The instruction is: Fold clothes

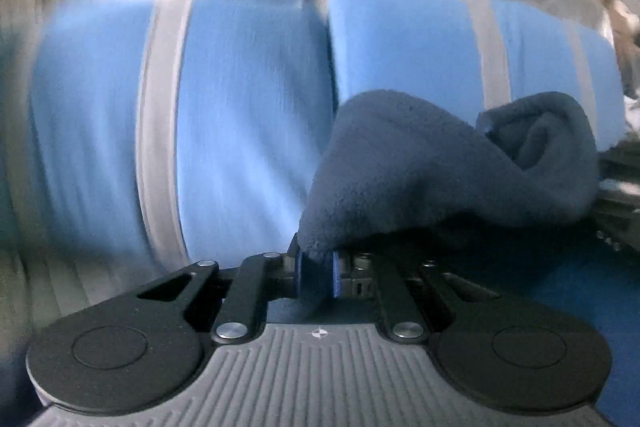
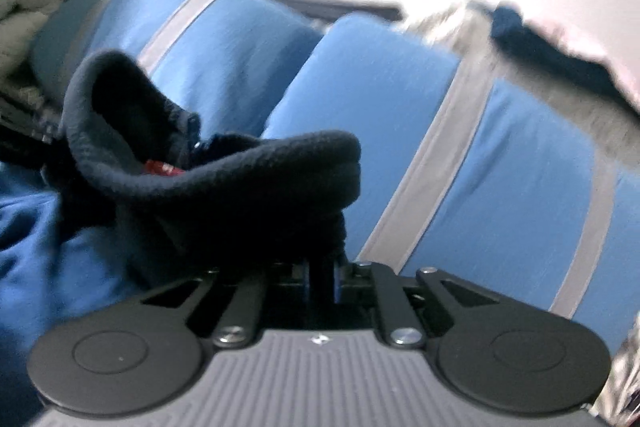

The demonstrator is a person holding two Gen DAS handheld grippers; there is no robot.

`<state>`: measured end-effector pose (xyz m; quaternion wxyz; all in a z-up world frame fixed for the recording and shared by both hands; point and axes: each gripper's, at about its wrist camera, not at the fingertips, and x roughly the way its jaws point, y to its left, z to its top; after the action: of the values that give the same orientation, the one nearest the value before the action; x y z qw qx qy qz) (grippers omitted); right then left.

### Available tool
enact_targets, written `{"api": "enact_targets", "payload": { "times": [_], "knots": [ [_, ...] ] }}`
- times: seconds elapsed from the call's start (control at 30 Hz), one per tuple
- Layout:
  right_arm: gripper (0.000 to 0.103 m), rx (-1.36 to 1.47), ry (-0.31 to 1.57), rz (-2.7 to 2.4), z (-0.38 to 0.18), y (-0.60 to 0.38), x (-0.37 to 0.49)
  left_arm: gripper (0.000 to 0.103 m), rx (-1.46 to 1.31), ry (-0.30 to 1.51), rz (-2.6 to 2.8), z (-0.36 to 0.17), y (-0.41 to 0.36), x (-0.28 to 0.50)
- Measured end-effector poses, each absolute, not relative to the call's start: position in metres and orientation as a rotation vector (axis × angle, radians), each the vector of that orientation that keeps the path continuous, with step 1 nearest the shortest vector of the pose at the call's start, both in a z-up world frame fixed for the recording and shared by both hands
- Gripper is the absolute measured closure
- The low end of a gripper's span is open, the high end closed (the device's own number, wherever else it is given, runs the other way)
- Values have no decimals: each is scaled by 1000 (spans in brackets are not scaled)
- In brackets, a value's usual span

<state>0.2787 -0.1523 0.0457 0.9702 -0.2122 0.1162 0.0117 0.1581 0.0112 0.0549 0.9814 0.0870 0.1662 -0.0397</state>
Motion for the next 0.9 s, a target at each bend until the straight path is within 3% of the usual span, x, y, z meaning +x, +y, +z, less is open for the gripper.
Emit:
{"api": "enact_targets", "payload": {
  "times": [0.17,0.5,0.57,0.6,0.67,0.7,0.73,0.77,0.8,0.83,0.9],
  "knots": [
    [92,-471,296,-23,12,-145,325,90,356,374,18,1,-1,211],
    [89,-411,555,-101,-25,-155,404,90,580,432,49,-35,-26,271],
    [74,-423,596,-118,-26,-153,409,90,613,438,66,-38,-30,273],
    [73,-429,616,-127,-27,-151,411,89,622,438,70,-39,-31,271],
    [59,-420,673,-135,-27,-152,415,87,634,445,76,-39,-32,267],
    [53,-414,703,-138,-26,-153,417,78,630,458,79,-38,-31,265],
    [34,-409,711,-146,-23,-156,414,70,607,486,85,-34,-28,263],
    [11,-405,708,-156,-18,-159,408,45,577,521,97,-29,-24,261],
    [0,-401,705,-167,-13,-163,403,32,525,558,106,-22,-17,258],
    [0,-375,717,-157,-6,-169,395,19,448,594,111,-13,-7,253],
    [0,-304,754,-117,8,-183,378,18,314,657,119,3,12,240]
  ]
}}
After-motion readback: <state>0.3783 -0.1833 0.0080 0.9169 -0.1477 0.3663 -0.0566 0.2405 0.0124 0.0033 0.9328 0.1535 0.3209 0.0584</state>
